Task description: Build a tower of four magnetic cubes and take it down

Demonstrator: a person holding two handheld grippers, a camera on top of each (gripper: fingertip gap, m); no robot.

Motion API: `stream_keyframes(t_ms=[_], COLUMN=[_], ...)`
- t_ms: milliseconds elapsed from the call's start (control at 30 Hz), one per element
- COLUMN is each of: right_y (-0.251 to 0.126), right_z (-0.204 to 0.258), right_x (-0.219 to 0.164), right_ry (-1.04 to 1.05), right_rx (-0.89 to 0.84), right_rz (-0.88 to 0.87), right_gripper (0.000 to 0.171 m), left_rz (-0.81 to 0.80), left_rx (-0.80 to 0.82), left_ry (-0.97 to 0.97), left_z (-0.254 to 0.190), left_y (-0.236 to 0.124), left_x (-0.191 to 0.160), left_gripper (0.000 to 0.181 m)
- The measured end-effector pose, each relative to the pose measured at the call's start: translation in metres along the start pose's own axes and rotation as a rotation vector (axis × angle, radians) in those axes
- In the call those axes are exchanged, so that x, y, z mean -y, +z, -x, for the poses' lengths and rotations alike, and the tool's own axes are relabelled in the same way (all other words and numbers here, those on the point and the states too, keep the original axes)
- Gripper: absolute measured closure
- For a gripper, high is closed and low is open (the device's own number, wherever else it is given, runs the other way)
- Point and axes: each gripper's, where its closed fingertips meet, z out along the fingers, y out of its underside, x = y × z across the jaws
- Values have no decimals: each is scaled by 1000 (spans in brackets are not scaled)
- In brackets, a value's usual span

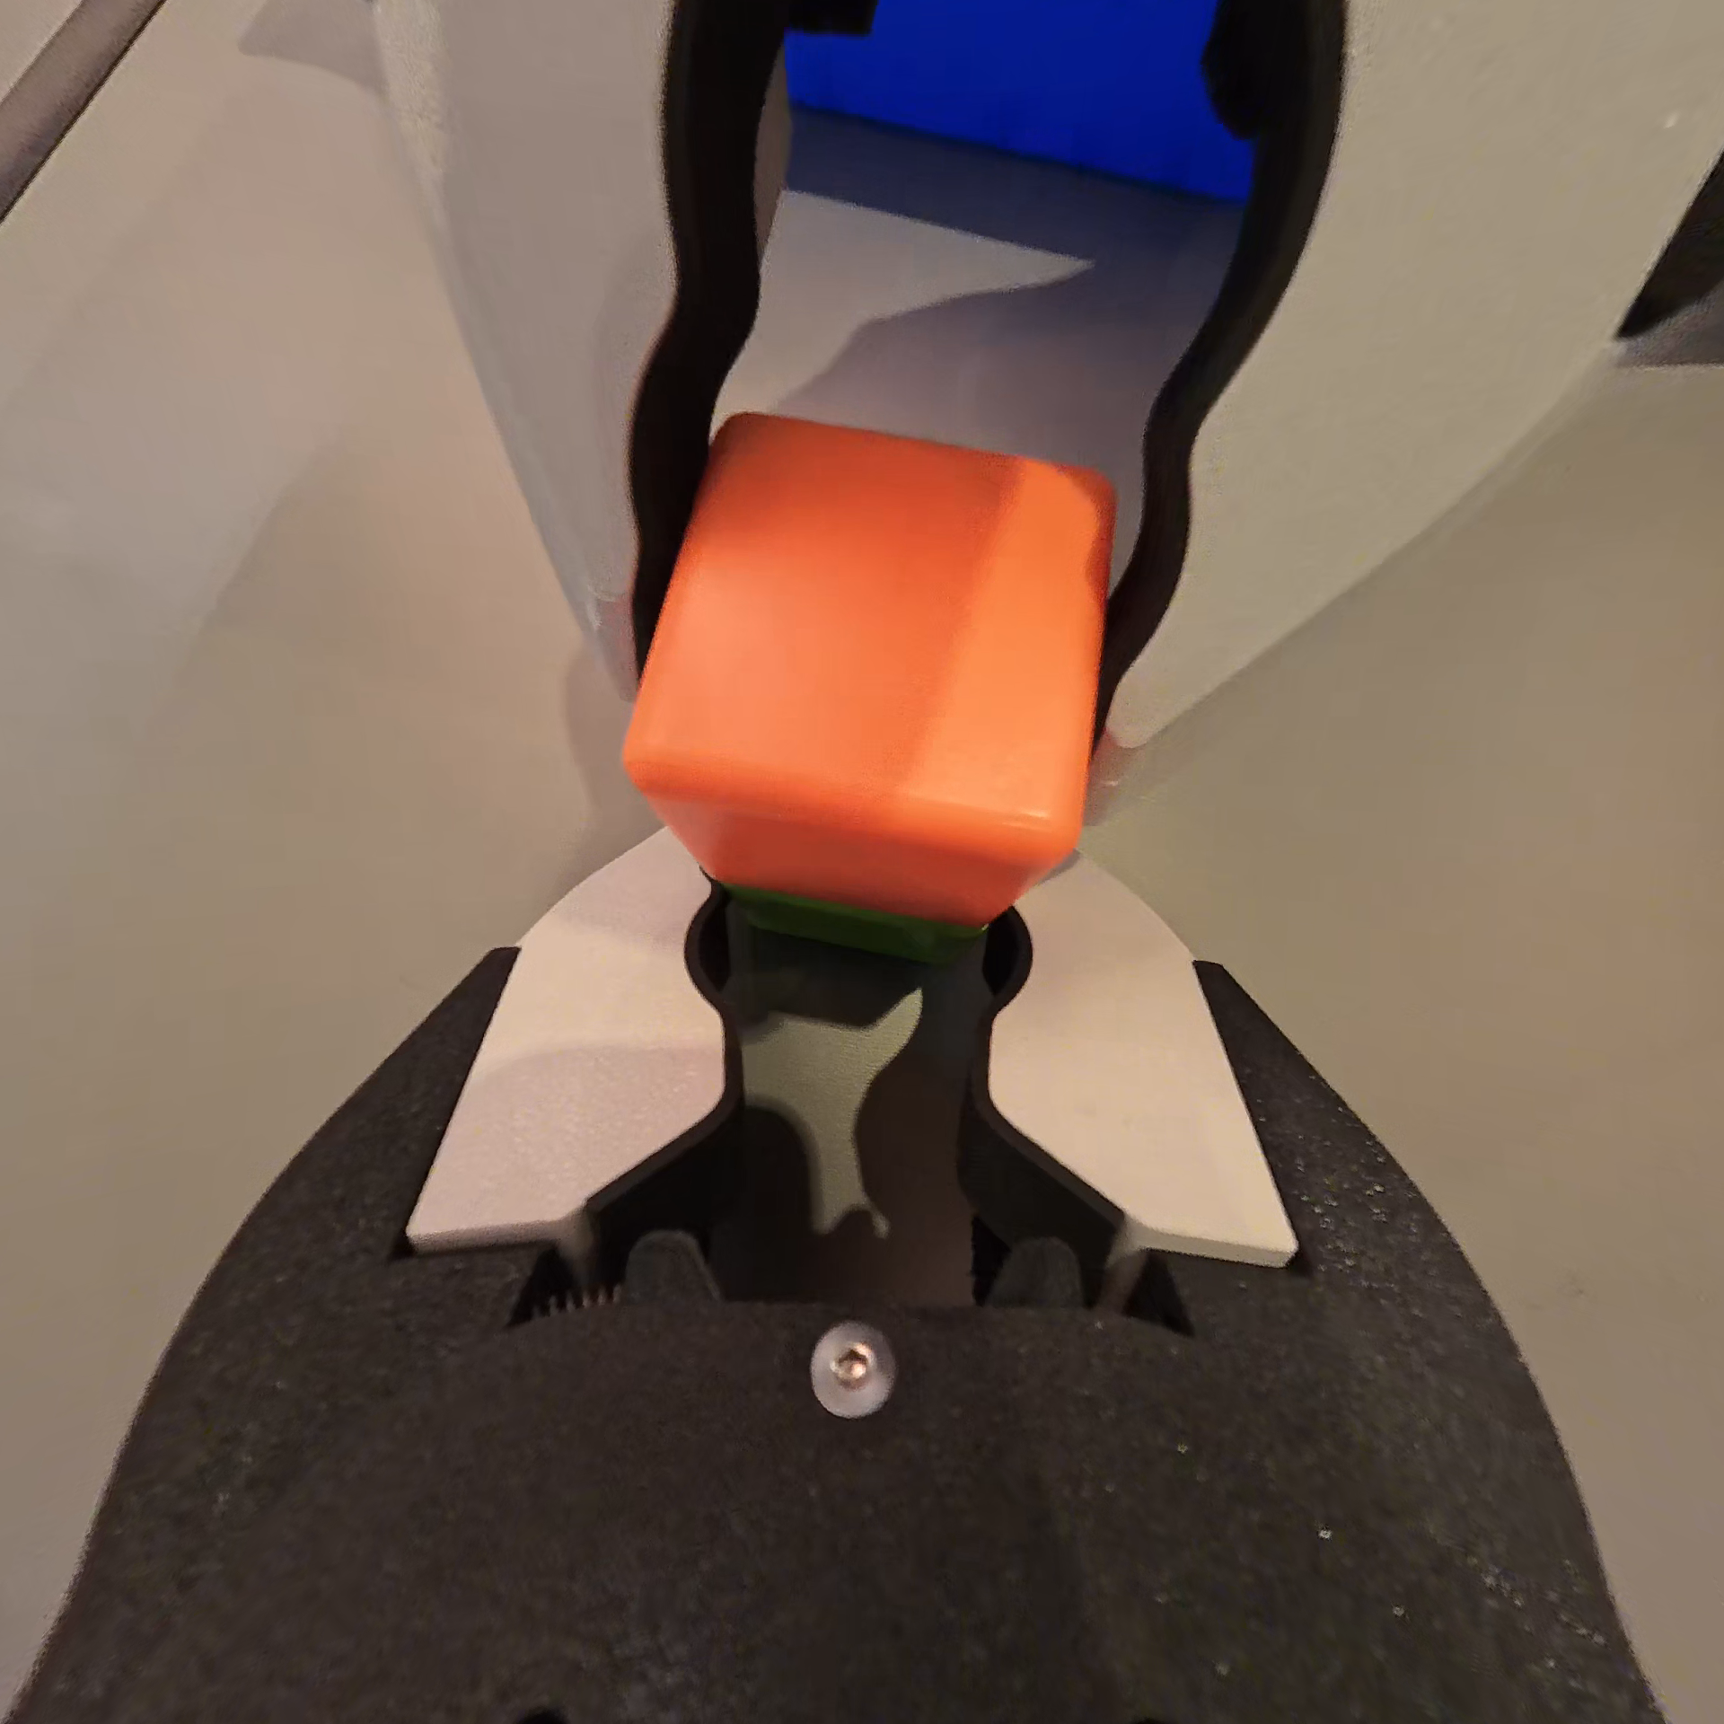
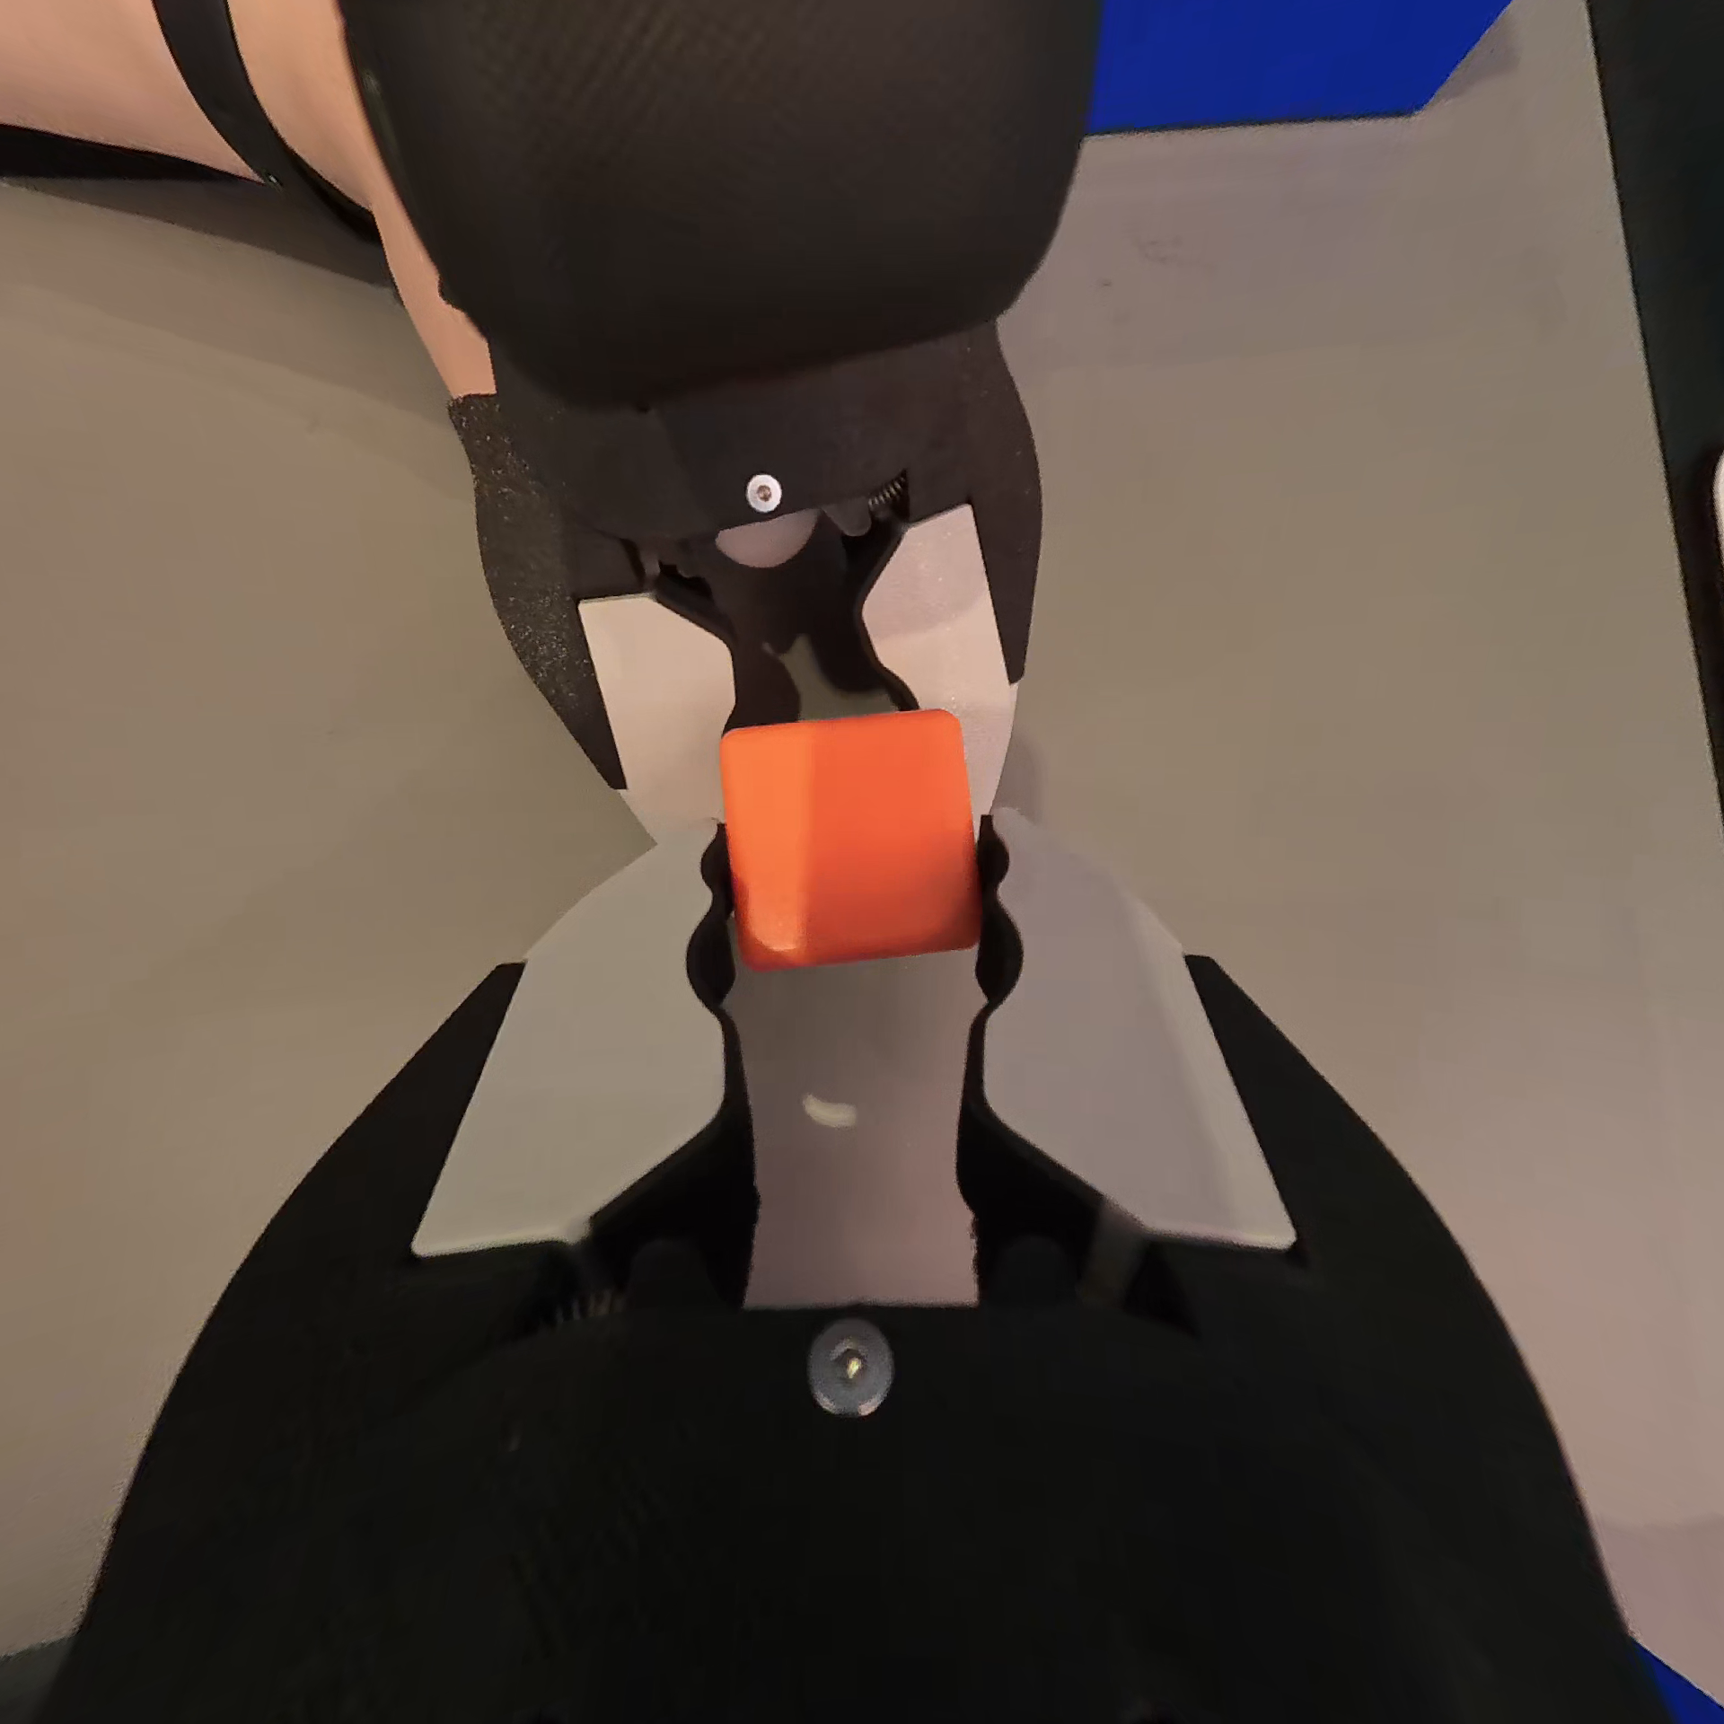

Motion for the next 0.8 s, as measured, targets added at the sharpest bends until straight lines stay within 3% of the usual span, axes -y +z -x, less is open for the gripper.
stream_keyframes(t_ms=[633, 800], right_y=[-3, -18], right_z=[3, 0], right_x=[-1, 5], right_ry=[-9, 12], right_rx=[22, 13], right_rz=[11, -30], right_gripper=[121, 121], left_rz=[2, 11], left_rx=[-13, -27], left_ry=[13, 2], left_z=[-4, -5], left_y=[0, 0], left_x=[0, -1], left_gripper=[130, 131])
